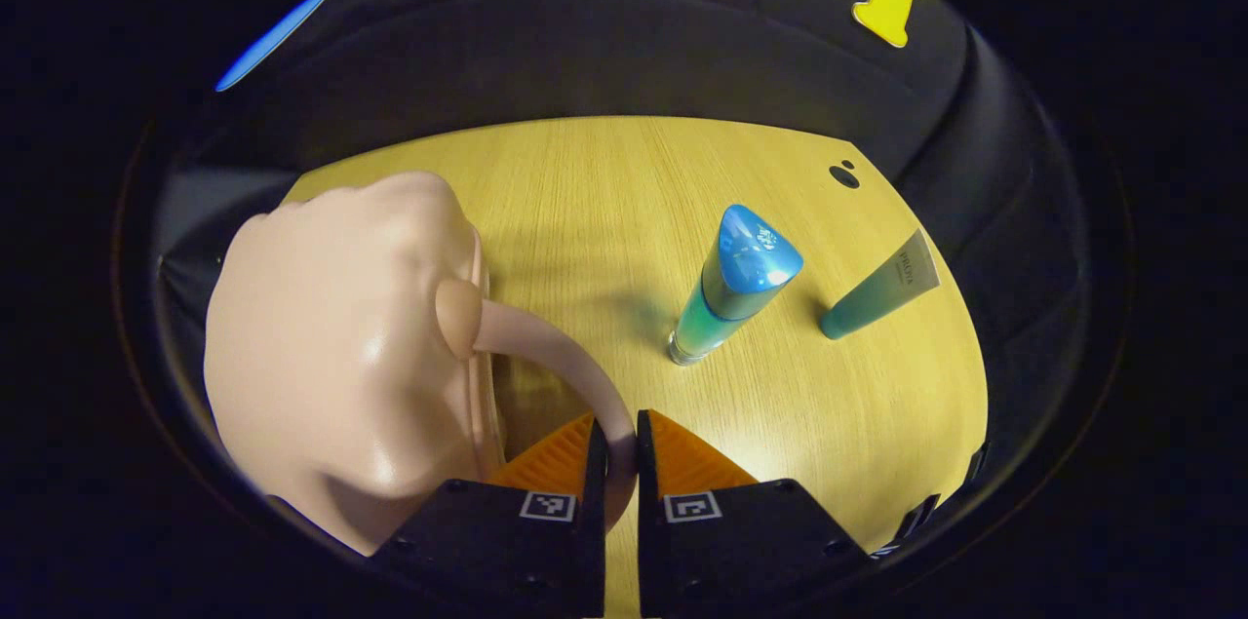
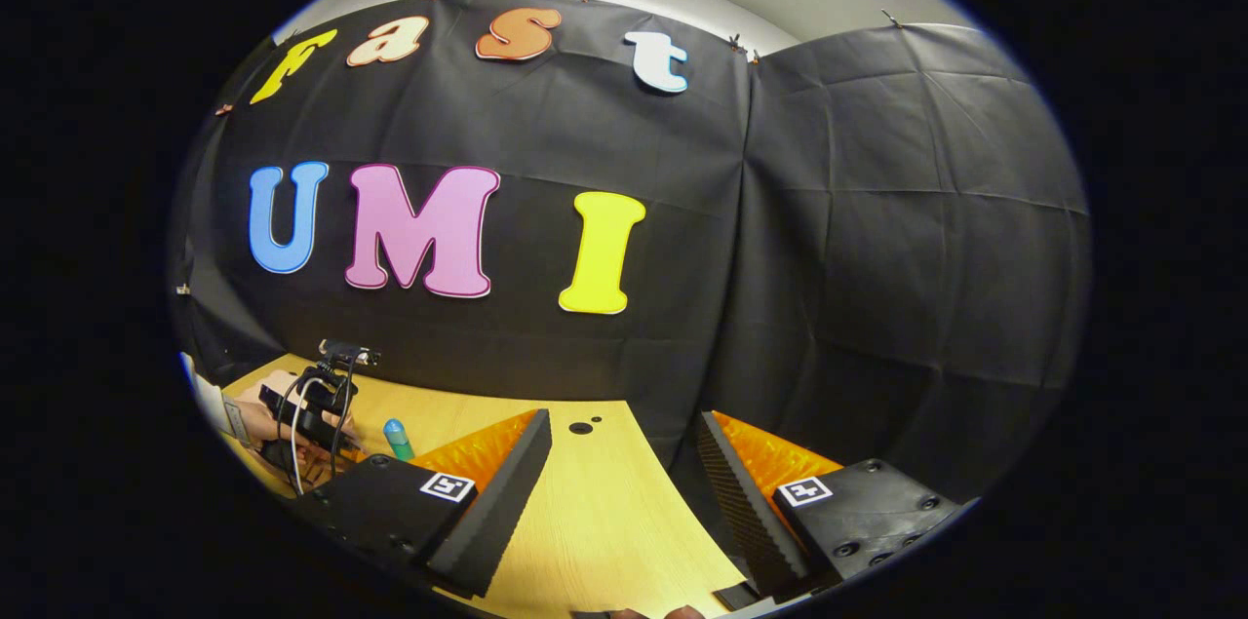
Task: First open the suitcase, pack the skin care products into it, and then close the suitcase.
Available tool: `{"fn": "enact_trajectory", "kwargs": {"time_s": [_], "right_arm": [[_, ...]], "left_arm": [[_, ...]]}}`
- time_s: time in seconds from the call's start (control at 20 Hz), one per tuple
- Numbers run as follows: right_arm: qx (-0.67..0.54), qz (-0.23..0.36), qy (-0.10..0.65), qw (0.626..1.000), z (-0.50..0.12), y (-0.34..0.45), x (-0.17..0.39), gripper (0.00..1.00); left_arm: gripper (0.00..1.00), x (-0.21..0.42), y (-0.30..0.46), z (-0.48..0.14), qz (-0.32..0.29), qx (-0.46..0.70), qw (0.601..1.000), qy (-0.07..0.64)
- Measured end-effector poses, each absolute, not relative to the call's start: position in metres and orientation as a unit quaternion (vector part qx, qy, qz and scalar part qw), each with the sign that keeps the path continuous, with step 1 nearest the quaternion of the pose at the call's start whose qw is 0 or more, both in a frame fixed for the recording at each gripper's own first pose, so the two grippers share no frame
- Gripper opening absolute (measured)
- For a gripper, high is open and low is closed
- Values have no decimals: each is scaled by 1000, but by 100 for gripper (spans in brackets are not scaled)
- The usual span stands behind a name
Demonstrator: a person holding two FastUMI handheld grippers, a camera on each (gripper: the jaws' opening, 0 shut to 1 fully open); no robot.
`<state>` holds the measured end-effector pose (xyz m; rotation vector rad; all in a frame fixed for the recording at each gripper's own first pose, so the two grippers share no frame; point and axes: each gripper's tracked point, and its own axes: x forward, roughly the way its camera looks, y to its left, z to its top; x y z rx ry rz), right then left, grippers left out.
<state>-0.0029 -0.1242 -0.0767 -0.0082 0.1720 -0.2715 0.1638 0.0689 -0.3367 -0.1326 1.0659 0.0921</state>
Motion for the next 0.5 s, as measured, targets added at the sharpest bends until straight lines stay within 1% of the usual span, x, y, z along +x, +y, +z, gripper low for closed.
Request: {"fn": "enact_trajectory", "kwargs": {"time_s": [0.05, 0.15, 0.2, 0.25, 0.35, 0.4, 0.5], "right_arm": [[-6, -132, 86, 987, -77, -121, -2, 96], [-4, -127, 85, 988, -76, -114, 2, 96], [-2, -125, 84, 989, -76, -111, 5, 96], [1, -121, 83, 989, -75, -107, 7, 96], [3, -111, 81, 991, -75, -97, 13, 95], [1, -105, 78, 991, -73, -92, 17, 96], [-3, -92, 72, 993, -70, -80, 24, 96]], "left_arm": [[16, 163, 69, -326, 35, -56, 860, 505], [14, 165, 70, -293, 10, -45, 866, 498], [11, 161, 71, -271, -13, -54, 867, 495], [14, 159, 74, -244, -32, -64, 870, 488], [14, 149, 92, -202, -48, -73, 872, 481], [14, 145, 104, -182, -51, -74, 876, 474], [14, 132, 133, -144, -47, -88, 879, 465]]}}
